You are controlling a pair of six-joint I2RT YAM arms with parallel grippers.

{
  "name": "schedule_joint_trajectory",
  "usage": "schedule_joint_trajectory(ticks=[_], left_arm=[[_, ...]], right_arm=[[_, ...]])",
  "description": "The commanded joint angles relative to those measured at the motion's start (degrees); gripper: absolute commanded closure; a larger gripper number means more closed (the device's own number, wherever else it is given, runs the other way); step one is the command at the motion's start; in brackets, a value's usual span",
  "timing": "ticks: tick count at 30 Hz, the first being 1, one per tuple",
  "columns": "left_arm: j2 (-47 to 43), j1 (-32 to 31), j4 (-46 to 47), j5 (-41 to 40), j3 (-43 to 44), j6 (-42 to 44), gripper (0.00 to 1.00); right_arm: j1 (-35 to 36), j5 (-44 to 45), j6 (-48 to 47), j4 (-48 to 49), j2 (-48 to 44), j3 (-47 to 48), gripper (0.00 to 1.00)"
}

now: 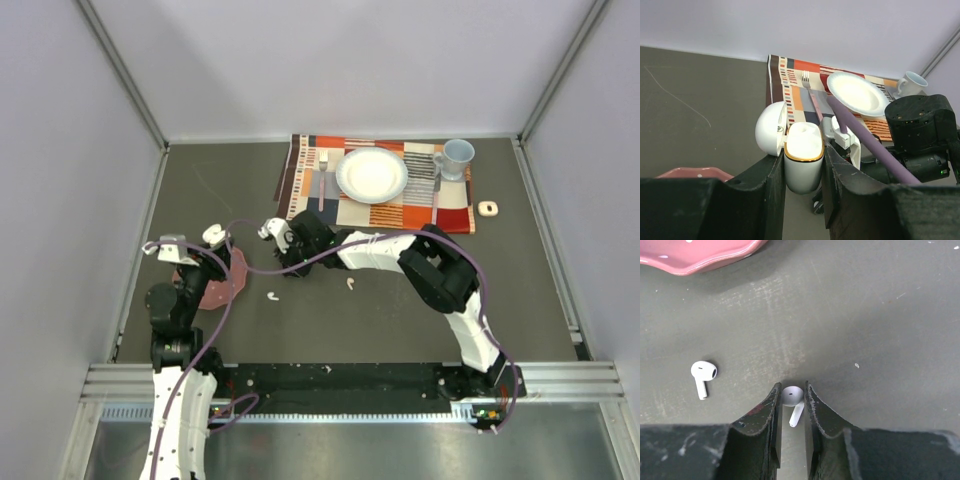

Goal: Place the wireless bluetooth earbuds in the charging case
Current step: Pick up the right earbud from the center of the board, then insert the right earbud into the right side groove of the charging case.

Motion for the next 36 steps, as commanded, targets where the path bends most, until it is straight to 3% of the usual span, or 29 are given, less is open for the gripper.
schedule_joint_trajectory(ticks=[1, 4, 14, 25, 29, 34, 36], left_arm=[[0.1, 0.5, 2.8, 1.2, -0.3, -0.1, 1.0], [0.4, 0.5, 2.7, 1.5, -0.3, -0.2, 1.0], [3.8, 0.4, 6.8, 9.4, -0.2, -1.7, 1.0], [9.1, 0.2, 19.3, 24.1, 0.0, -10.0, 1.0], [12.1, -0.2, 28.1, 30.6, -0.1, -14.6, 1.0], [15.2, -5.4, 37.3, 30.7, -1.1, -17.7, 1.0], [15.7, -11.1, 37.7, 28.9, -1.0, -15.3, 1.0]], right_arm=[[-0.8, 0.7, 5.4, -1.1, -4.1, -2.0, 0.88], [-1.7, 0.7, 8.9, -0.3, -6.5, -3.2, 0.93], [-3.9, 7.8, 20.5, 5.9, -21.3, -11.8, 0.94], [-4.0, 20.2, 26.4, 11.1, -42.5, -26.2, 0.94], [-4.1, 22.5, 28.1, 17.4, -51.4, -32.5, 0.93], [-3.7, 22.4, 29.0, 23.4, -59.5, -37.5, 0.93], [-2.8, 23.3, 28.2, 26.8, -62.7, -38.7, 0.93]])
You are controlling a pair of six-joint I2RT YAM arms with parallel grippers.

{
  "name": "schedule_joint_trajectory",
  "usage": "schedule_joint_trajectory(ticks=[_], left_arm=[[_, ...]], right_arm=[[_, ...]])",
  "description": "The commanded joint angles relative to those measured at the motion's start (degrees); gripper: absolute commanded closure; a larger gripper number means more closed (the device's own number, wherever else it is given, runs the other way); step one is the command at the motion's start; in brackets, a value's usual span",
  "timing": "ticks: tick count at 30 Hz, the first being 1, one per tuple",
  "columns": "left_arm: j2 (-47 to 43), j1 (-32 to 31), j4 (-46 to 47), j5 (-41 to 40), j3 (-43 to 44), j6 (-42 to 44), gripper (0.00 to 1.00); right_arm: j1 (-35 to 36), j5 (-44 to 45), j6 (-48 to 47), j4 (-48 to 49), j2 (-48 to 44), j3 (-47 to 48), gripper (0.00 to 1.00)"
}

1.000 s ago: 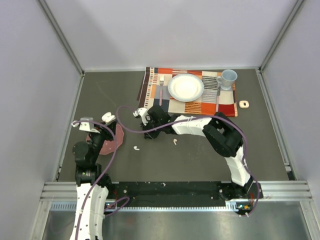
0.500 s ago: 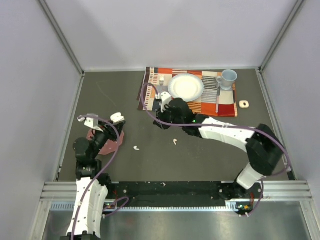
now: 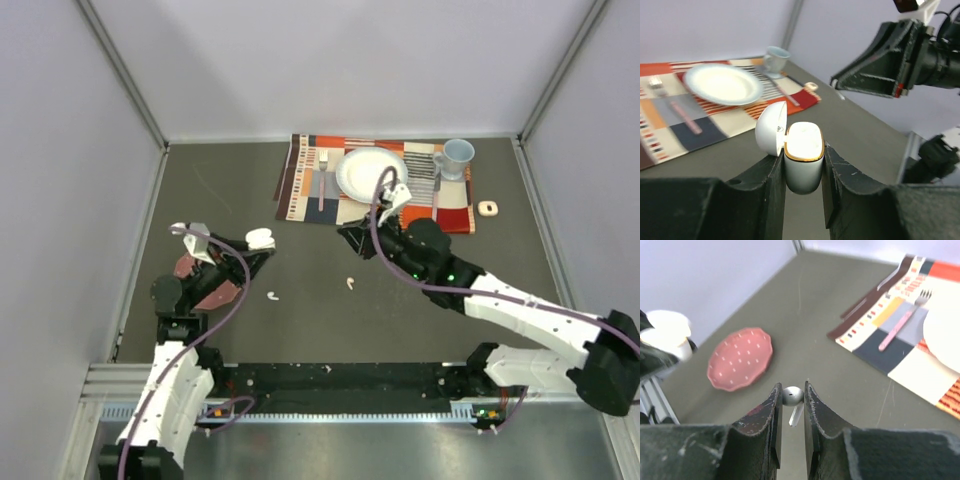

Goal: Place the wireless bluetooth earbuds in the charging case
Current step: Insert the right earbud into the right side groove of the charging case.

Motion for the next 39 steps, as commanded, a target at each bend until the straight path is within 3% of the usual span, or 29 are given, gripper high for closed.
schedule_joint_trajectory(ticks=[1, 6, 14, 22, 39], left_arm=[[1.4, -9.0, 8.7, -0.5, 0.0, 1.0, 1.0], [4.3, -22.3, 7.3, -9.4, 1.9, 8.3, 1.0], [11.9, -30.6, 14.9, -14.6, 3.6, 8.0, 1.0], [15.2, -33.5, 19.8, -16.5, 4.5, 7.5, 1.0], [15.6, -36.2, 22.6, -16.5, 4.0, 7.5, 1.0]], right_arm=[[1.3, 2.5, -0.1, 11.2, -7.0, -2.9, 0.93], [5.3, 4.0, -5.5, 20.0, -12.4, -6.6, 0.93], [9.7, 4.7, -12.1, 25.4, -14.9, -8.1, 0.93], [16.2, 8.5, -17.3, 28.6, -12.8, -8.4, 0.93], [19.2, 9.3, -15.8, 36.3, -5.9, -7.6, 0.94]])
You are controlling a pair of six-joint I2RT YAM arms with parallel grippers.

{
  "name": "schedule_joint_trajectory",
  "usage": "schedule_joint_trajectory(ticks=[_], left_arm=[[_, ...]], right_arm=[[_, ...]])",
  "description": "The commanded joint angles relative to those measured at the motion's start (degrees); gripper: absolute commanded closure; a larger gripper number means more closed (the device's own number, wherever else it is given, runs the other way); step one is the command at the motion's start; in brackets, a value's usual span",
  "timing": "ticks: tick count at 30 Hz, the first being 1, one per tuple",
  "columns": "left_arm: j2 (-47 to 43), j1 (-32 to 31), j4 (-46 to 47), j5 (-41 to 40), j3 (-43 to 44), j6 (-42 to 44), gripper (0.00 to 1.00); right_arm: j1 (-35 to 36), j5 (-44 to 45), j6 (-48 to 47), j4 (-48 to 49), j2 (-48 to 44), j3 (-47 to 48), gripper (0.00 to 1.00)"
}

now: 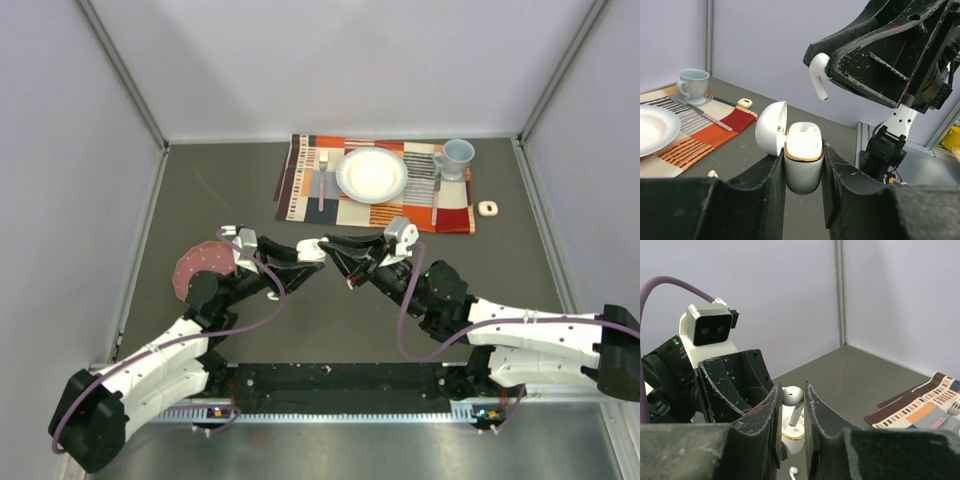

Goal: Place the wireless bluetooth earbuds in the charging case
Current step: Insert the right earbud into the right side groove of the charging case.

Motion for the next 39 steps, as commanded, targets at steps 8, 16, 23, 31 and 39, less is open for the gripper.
schedule_joint_trajectory(ticks=[8, 16, 23, 31, 39], left_arm=[[0.0, -1.1, 5.7, -0.9, 1.8, 0.2, 1.0], [-0.5, -1.3, 4.3, -1.7, 1.8, 0.7, 1.0], [-1.0, -1.4, 3.9, -2.2, 2.0, 1.0, 1.0], [-0.9, -1.4, 3.9, -2.4, 2.1, 1.0, 1.0], [-1.7, -1.5, 4.0, -2.7, 2.0, 0.7, 1.0]], right_arm=[[1.0, 0.7, 1.1, 4.4, 1.7, 1.2, 0.94], [1.0, -0.1, 1.4, 4.0, 2.5, 2.0, 0.94], [1.0, 0.2, 1.5, 4.1, 3.3, 1.5, 0.94], [1.1, 1.1, 1.0, 4.3, 4.2, 0.9, 0.94], [1.0, 2.5, 0.7, 4.7, 4.5, 0.1, 0.94]])
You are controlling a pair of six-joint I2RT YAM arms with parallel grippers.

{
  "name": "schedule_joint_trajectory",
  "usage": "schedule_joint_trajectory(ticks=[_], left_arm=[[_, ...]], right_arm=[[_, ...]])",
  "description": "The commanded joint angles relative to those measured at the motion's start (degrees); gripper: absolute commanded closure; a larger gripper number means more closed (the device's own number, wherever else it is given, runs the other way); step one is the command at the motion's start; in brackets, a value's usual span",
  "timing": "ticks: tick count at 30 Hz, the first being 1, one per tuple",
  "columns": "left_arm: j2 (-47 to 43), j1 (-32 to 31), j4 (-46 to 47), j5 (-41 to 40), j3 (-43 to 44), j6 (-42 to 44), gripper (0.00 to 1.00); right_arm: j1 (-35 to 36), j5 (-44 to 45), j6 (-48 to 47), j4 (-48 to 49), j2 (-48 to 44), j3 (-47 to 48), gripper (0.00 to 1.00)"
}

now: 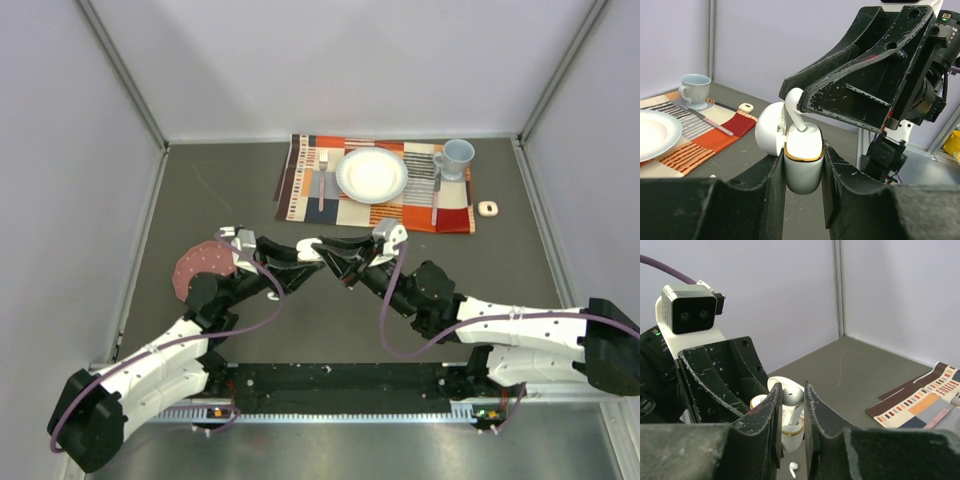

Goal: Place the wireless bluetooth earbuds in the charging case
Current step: Insert the right earbud into the right side groove of the charging case.

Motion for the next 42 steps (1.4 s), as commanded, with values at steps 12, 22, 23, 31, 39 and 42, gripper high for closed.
schedule_joint_trajectory(ticks=[12, 22, 23, 31, 39, 42], left_arm=[[-2.8, -0.4, 1.6, -2.1, 1.9, 1.4, 1.0], [-3.9, -0.4, 0.7, -3.5, 1.7, 2.1, 1.0], [-3.9, -0.4, 0.7, -3.9, 1.6, 2.1, 1.0], [-5.3, -0.4, 0.1, -6.3, 1.3, 2.8, 1.0], [-6.1, -0.4, 0.0, -8.4, 0.4, 3.1, 1.0], [-6.6, -0.4, -0.8, -9.3, 0.1, 3.6, 1.0]], right_arm=[[0.9, -1.0, -1.3, -2.1, 0.1, 1.7, 0.95], [0.9, -2.3, -1.8, -4.2, 0.2, 1.8, 0.96], [0.9, -2.5, -1.9, -4.3, -0.1, 1.8, 0.96], [0.9, -3.9, -1.9, -7.3, -0.3, 1.9, 0.96], [1.9, -1.4, -2.8, -9.4, -0.3, 2.1, 0.96], [2.7, 0.0, -5.1, -9.9, -0.1, 2.1, 0.96]])
